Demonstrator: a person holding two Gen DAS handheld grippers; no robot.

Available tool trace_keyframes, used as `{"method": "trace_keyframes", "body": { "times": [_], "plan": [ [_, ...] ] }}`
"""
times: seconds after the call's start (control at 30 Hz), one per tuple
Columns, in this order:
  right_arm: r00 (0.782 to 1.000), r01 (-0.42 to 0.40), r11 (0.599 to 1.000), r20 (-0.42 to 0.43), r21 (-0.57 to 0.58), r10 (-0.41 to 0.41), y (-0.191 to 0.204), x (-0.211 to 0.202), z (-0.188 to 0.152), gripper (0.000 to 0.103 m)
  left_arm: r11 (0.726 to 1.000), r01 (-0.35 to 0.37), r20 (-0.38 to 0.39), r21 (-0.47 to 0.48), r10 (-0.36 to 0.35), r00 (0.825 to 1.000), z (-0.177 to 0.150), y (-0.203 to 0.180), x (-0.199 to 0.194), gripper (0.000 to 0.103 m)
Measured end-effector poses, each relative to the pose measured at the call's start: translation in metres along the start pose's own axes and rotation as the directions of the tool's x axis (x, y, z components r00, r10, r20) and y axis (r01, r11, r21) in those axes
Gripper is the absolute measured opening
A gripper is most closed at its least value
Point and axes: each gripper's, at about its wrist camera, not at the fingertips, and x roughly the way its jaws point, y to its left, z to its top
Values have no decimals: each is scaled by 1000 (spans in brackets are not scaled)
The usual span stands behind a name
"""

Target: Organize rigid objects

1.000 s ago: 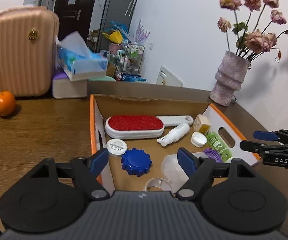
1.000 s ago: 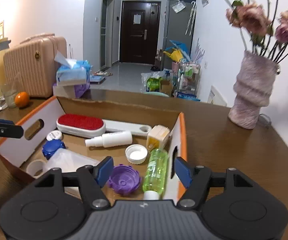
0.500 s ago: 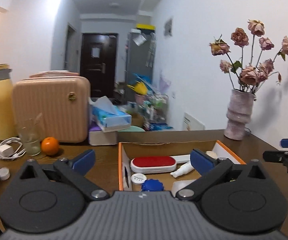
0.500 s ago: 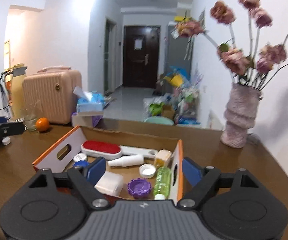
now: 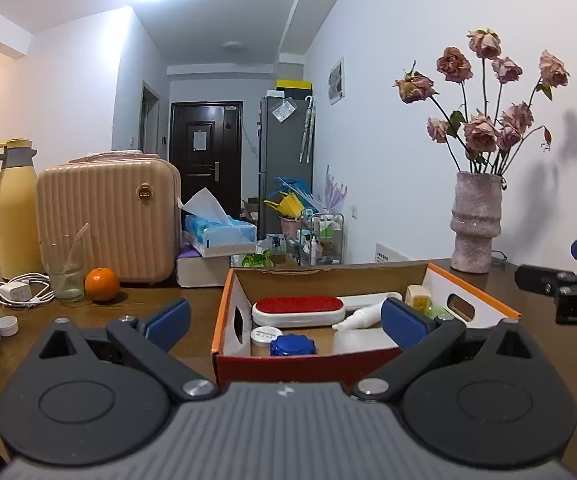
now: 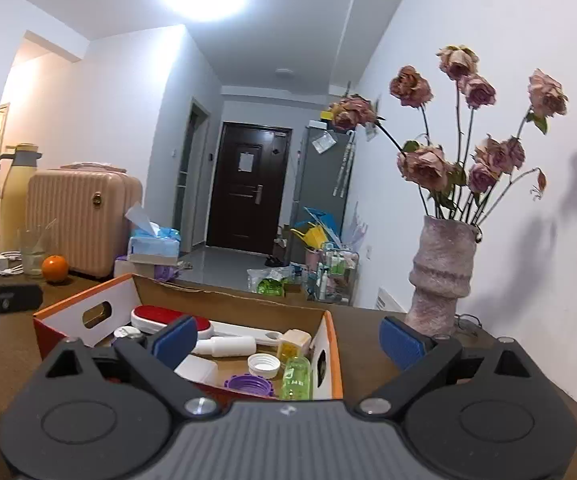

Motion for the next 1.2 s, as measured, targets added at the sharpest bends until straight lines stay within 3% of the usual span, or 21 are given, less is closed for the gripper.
{"method": "trace_keyframes", "body": {
  "times": [0.23, 0.4, 0.6, 0.77, 0.9, 0.97, 1.03, 1.13, 1.2],
  "plan": [
    [1000, -4, 1000, -13, 10, 4, 5, -17, 1, 98, 1000, 17, 11, -9, -16, 1000, 2, -1, -23, 103],
    [999, -5, 1000, -41, 1, 5, 12, -38, 0, 98, 997, 43, 16, -66, -42, 999, -2, 5, -50, 103],
    [997, -3, 1000, -76, -1, 3, 17, -82, -3, 98, 988, 64, -36, -142, -70, 997, -10, 18, -97, 103],
    [994, -3, 1000, -106, -3, 2, 25, -134, -14, 98, 992, 111, -26, -53, -112, 993, -28, 18, -157, 103],
    [993, -29, 1000, -117, 1, 29, 39, -179, -37, 100, 977, 170, 1, 128, -171, 985, -46, 8, -202, 103],
    [993, -37, 999, -112, -17, 35, 49, -198, -50, 101, 972, 135, 51, 193, -147, 988, -59, 1, -222, 103],
    [994, -32, 999, -110, -34, 28, 61, -215, -64, 101, 972, 99, 83, 212, -119, 989, -71, -4, -239, 103],
    [990, -5, 1000, -142, 12, 6, 72, -236, -79, 101, 984, 70, 112, 163, -89, 990, -88, 3, -262, 103],
    [987, 21, 998, -158, 58, -12, 76, -252, -84, 101, 991, 52, 76, 125, -61, 995, -96, 13, -271, 103]
  ]
}}
